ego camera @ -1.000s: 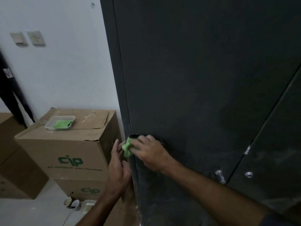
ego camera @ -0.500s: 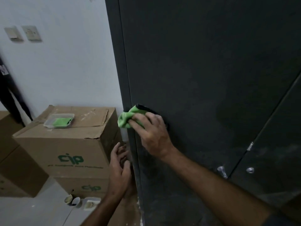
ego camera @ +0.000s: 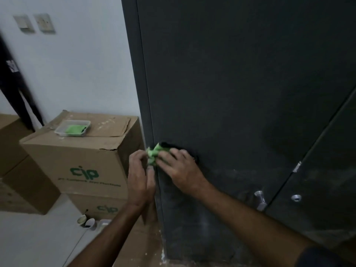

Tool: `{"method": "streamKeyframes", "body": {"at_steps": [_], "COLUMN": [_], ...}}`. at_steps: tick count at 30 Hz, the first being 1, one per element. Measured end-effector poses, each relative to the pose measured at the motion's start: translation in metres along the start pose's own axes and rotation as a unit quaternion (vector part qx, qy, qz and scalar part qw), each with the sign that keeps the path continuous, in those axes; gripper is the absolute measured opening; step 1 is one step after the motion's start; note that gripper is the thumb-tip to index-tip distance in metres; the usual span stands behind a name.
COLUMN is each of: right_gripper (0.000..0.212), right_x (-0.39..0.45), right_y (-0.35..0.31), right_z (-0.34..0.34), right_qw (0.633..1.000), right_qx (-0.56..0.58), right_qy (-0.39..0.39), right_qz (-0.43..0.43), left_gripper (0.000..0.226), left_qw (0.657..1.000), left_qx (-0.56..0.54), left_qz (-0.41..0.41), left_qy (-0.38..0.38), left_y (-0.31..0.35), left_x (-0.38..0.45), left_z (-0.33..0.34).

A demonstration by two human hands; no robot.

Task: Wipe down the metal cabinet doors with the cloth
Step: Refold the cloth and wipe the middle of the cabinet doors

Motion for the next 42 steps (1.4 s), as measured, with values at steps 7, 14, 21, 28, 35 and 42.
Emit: {"method": "streamKeyframes", "body": {"at_steps": [7, 14, 21, 28, 35, 42], "right_gripper": [0.03, 0.025, 0.029, 0.037, 0.046, 0.051], "right_x": [-0.006, -0.082, -0.087, -0.154, -0.185, -0.226], "right_y": [0.037, 0.005, 0.036, 0.078, 0.054, 0.118], "right_z": [-0.039, 0.036, -0.017, -0.042, 0.02, -0.054], "right_qw": [0.989, 0.998, 0.97, 0.965, 0.98, 0.886], "right_qx": [0.012, -0.015, -0.049, -0.088, -0.103, -0.138], "right_qy": [0.103, -0.009, 0.221, 0.246, 0.166, 0.359], "right_qz": [0.107, -0.052, 0.092, 0.024, -0.021, 0.259], "left_gripper": [0.052, 0.055, 0.057, 0.064, 0.07, 0.077], "left_qw": [0.995, 0.978, 0.962, 0.923, 0.901, 0.896], "left_qx": [0.023, 0.073, 0.054, 0.136, 0.17, 0.203], "left_qz": [0.095, 0.19, 0.251, 0.34, 0.367, 0.365], "left_qy": [0.016, 0.042, 0.092, 0.115, 0.154, 0.151], "left_y": [0.009, 0.014, 0.01, 0.004, 0.003, 0.003], "left_x": [-0.007, -0.027, -0.046, -0.067, -0.071, -0.07], "left_z": [0.004, 0.017, 0.057, 0.104, 0.139, 0.147]}}
Point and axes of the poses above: each hand's wrist, its own x-axis towards the middle knuckle, its own z-axis out of the palm, y = z × x, the point moved 9 cm from there along x, towards the middle knuckle, and after that the axes turned 8 degrees about x, right-handed, at the moved point
